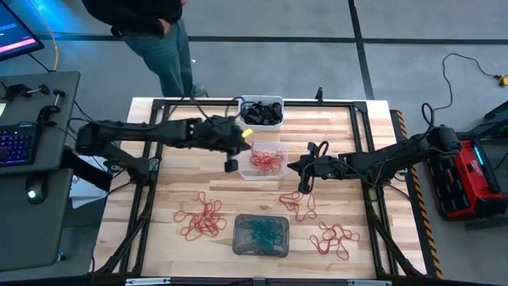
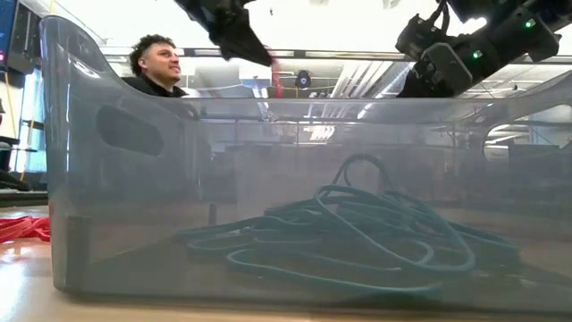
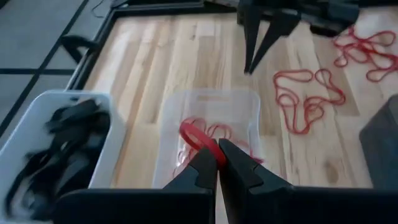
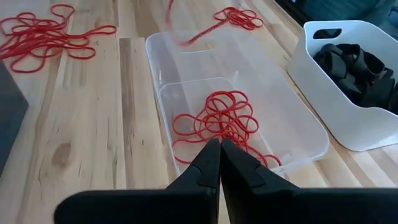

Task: Sort rubber bands into baskets
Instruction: Put the red rubber band into the transparent bin

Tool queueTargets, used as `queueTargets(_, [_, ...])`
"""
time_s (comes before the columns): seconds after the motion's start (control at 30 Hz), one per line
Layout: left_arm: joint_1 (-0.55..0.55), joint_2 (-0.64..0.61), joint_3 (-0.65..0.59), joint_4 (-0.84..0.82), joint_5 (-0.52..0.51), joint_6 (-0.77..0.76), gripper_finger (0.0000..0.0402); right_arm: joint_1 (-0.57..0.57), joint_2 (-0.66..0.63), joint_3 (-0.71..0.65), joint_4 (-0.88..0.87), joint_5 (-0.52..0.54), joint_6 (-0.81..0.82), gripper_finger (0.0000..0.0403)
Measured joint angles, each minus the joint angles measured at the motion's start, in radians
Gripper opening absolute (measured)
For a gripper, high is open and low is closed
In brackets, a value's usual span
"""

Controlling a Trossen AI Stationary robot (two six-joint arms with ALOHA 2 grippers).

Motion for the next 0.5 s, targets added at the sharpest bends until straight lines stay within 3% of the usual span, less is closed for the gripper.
queueTargets(0.23, [0.015, 0.166, 0.051, 0.144, 0.117, 0.003, 0.0, 0.0, 0.0, 0.0, -0.012, -0.003, 0.0, 0.0])
queueTargets(0.5, [0.032, 0.347, 0.085, 0.266, 0.132, 0.018, 0.0, 0.02, 0.0, 0.0, -0.013, 0.003, -0.018, 0.0])
